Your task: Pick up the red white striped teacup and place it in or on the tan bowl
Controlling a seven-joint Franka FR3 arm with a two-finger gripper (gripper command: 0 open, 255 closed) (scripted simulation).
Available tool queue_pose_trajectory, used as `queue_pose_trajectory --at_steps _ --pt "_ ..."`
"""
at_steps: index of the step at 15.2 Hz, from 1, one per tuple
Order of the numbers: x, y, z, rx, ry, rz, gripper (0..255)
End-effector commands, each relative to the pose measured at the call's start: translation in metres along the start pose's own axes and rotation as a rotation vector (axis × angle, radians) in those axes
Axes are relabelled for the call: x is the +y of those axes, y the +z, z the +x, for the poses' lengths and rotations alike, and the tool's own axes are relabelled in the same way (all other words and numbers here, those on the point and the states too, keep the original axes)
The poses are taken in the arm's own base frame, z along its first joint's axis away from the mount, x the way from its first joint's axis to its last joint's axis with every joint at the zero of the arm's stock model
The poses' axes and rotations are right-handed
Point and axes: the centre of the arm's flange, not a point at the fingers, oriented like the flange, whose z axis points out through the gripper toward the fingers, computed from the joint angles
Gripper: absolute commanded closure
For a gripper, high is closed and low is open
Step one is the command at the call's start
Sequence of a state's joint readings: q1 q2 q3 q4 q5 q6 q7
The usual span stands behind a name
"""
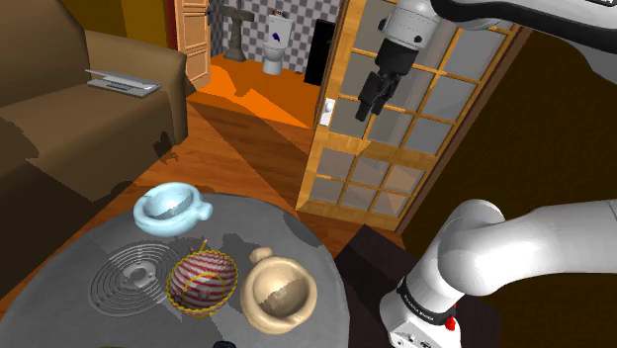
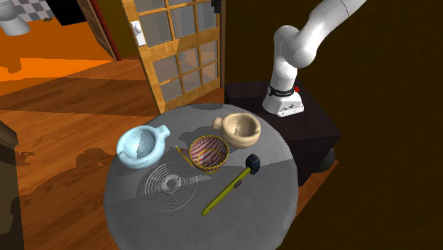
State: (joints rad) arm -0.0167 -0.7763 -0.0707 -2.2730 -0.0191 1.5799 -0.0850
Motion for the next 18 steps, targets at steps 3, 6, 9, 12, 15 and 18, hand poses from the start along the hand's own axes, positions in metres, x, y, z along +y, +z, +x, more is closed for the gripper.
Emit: queue_pose_trajectory --at_steps 3,6,9,12,15,18 --pt "-0.016 0.019 0.004 -0.003 0.001 0.008 0" --pt "-0.041 0.048 0.011 -0.008 0.001 0.019 0" --pt "-0.067 0.076 0.017 -0.012 0.002 0.03 0" --pt "-0.092 0.105 0.023 -0.017 0.003 0.041 0" --pt "-0.118 0.132 0.029 -0.022 0.004 0.053 0" --pt "-0.145 0.16 0.035 -0.026 0.005 0.064 0"
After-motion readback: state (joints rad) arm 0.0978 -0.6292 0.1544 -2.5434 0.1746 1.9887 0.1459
